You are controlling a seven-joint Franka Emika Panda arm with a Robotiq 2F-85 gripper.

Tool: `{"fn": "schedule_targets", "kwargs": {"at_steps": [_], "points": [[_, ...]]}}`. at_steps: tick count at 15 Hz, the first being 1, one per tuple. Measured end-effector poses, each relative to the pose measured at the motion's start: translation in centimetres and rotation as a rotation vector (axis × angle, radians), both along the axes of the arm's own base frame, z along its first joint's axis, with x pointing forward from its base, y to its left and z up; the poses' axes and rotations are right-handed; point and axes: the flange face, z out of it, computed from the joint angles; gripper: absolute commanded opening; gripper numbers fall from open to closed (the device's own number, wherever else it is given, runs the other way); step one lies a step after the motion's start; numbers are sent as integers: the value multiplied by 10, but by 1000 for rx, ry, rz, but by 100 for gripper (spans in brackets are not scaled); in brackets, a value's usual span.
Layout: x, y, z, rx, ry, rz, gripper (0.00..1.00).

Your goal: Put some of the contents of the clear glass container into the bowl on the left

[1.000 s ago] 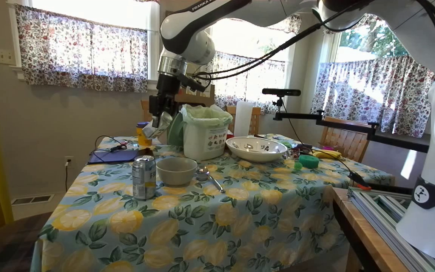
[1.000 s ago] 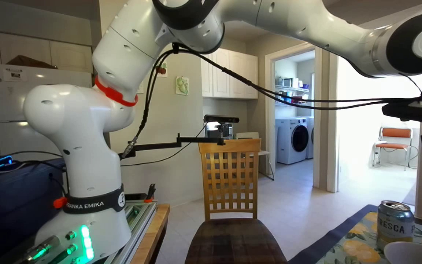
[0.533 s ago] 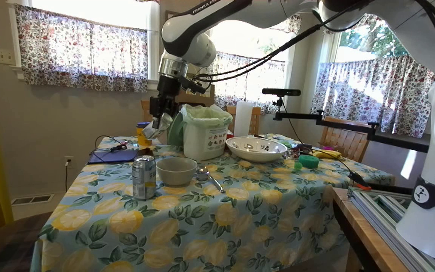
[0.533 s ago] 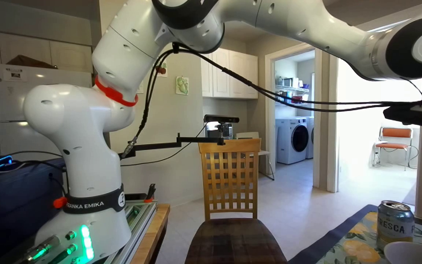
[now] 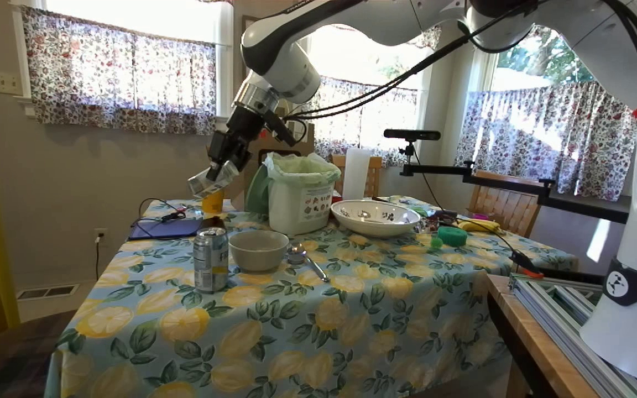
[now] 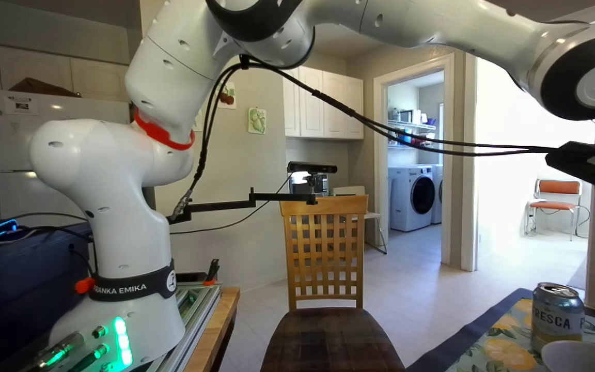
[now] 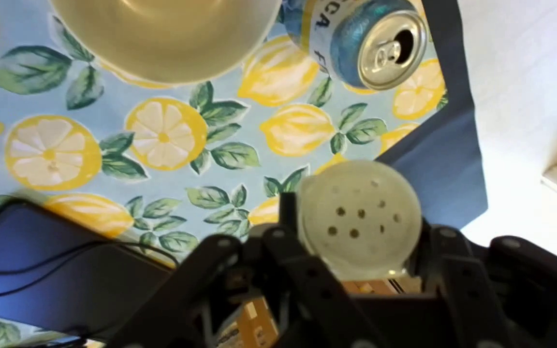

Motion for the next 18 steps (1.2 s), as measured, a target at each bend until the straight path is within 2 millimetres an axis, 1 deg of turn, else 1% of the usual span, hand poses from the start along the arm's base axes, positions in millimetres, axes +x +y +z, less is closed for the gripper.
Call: {"fn": "schedule_targets", "kwargs": {"at_steps": [3,6,14,18], "points": [[-4,-16,3,58,-67,29,25],[-9,-27,2,83,-115,65,25],[-29,-39,-25,108,-200,194,25],[-38,-43,-32,144,-277,233,25]]}}
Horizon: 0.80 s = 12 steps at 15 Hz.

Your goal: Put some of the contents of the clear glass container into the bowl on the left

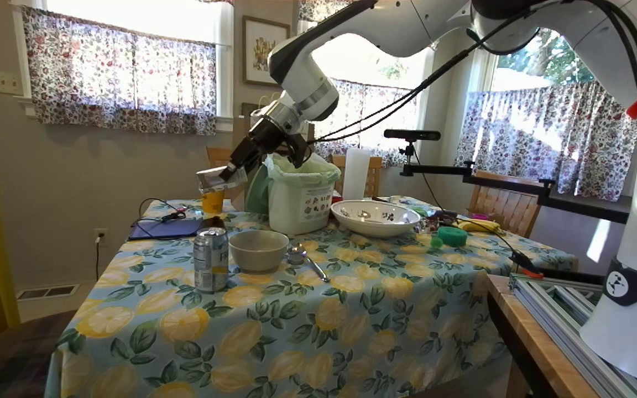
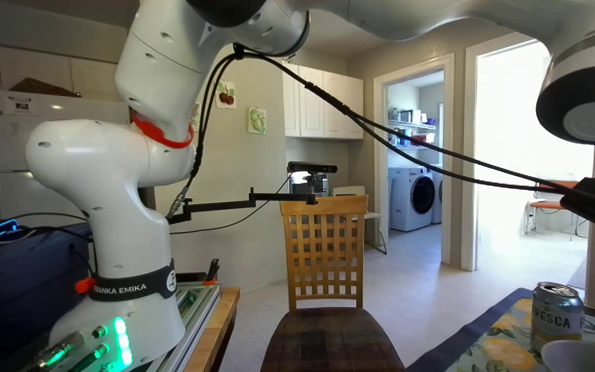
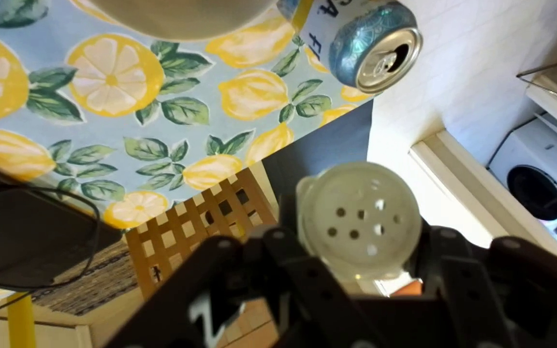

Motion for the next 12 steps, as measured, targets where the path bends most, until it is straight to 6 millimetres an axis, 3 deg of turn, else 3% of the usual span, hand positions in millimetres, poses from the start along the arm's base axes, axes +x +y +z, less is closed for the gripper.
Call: {"fn": "schedule_targets", "kwargs": {"at_steps": [5,12], "points": [[-13,-2,-8,49,-89,47,25],[-47,-16,-20,109,-169,109,25]]}}
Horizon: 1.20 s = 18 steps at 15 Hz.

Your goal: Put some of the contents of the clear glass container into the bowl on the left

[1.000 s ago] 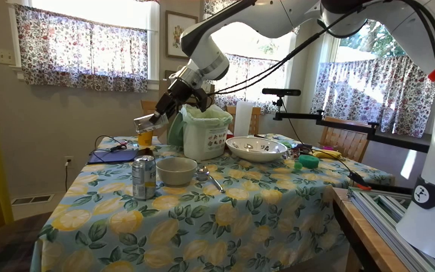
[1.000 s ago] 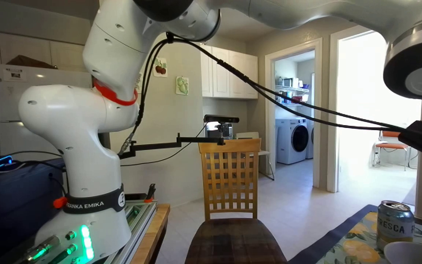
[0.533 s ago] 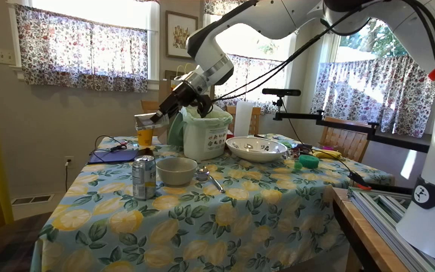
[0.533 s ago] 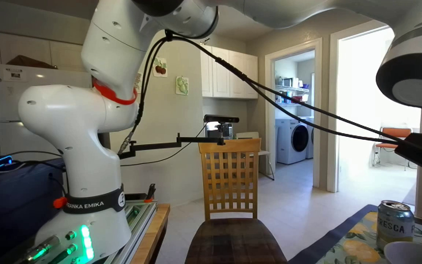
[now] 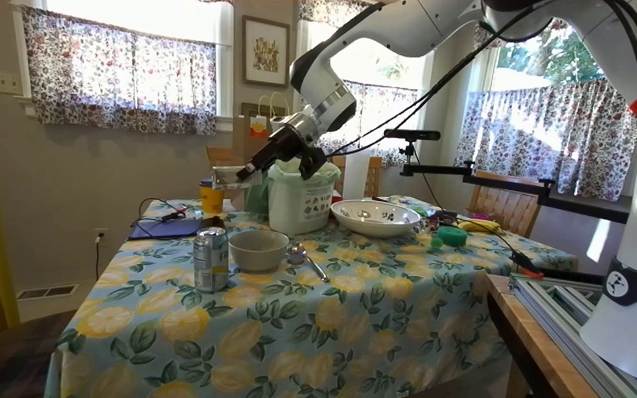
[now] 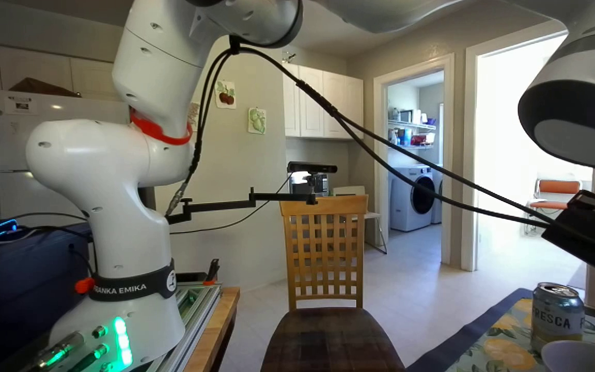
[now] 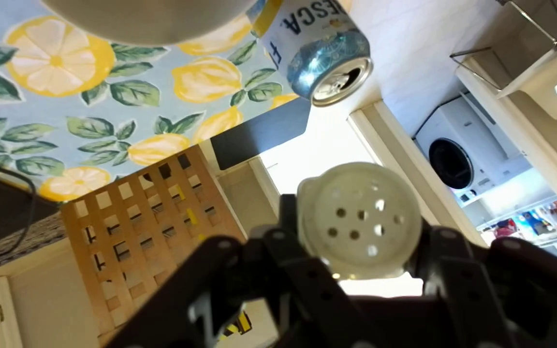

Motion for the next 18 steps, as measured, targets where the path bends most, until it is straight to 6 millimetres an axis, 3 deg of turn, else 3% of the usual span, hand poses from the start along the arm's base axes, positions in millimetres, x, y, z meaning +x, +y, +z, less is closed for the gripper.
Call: {"fn": "schedule_targets", "kwargs": {"at_steps": [1,2,7,8,12,18], "points": [[-5,-2,-2,20,-12,8,25],[-9,-3,-5,36,-21,19,50],[-17,-3,-12,59,-37,42,50],[-17,-2,-12,59,-37,42,25],[-17,-1,-13,53,-27,52,25],[-17,15,-6,241,-137,123,25]]}}
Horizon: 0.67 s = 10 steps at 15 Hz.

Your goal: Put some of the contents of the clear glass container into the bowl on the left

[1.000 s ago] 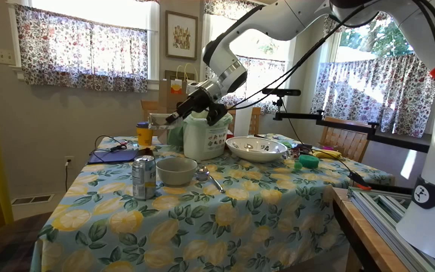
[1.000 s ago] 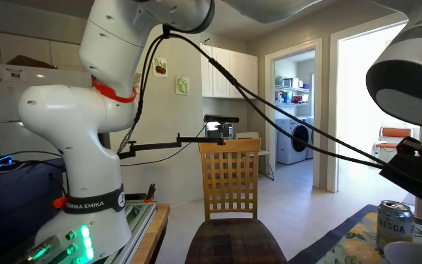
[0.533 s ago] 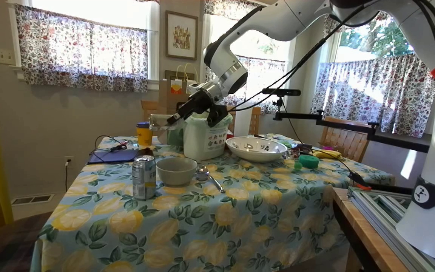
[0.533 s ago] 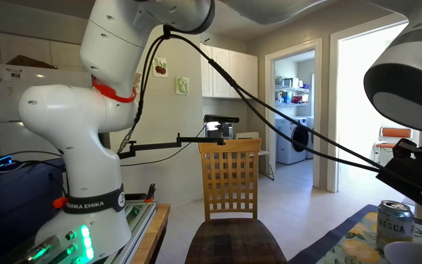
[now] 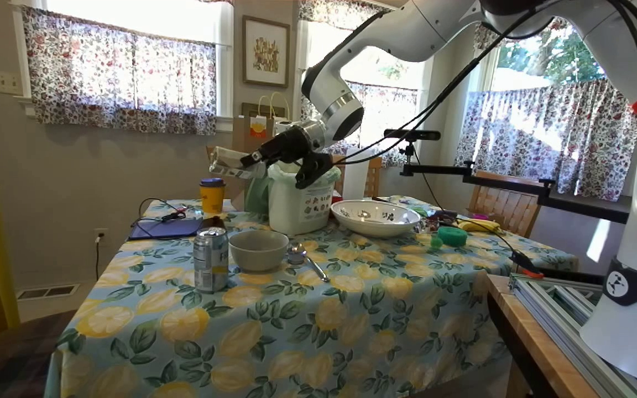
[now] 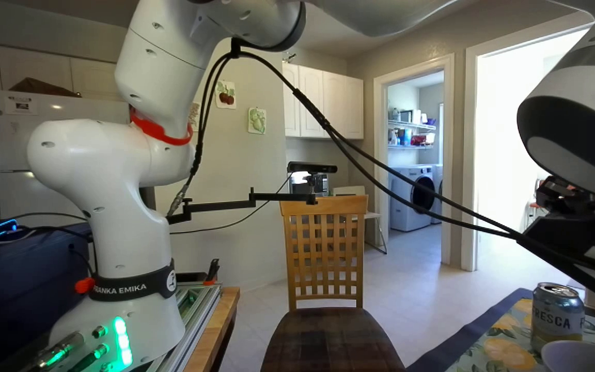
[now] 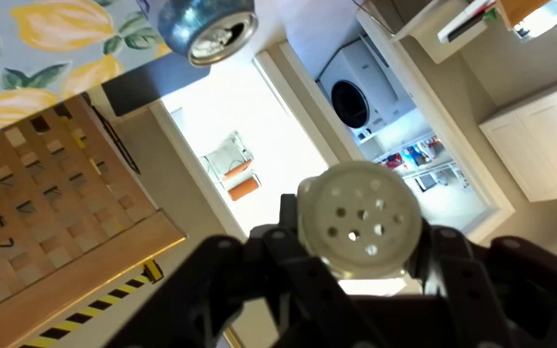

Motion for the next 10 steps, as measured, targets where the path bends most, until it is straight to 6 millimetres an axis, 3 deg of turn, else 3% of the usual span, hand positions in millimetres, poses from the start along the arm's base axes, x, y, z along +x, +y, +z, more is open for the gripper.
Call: {"fn": "schedule_targets", "kwargs": {"at_steps": [5,10], "points": [[-5,-12,-5,77,-86,22,25],[-10,-26,-26,103,-126,33,25]]}}
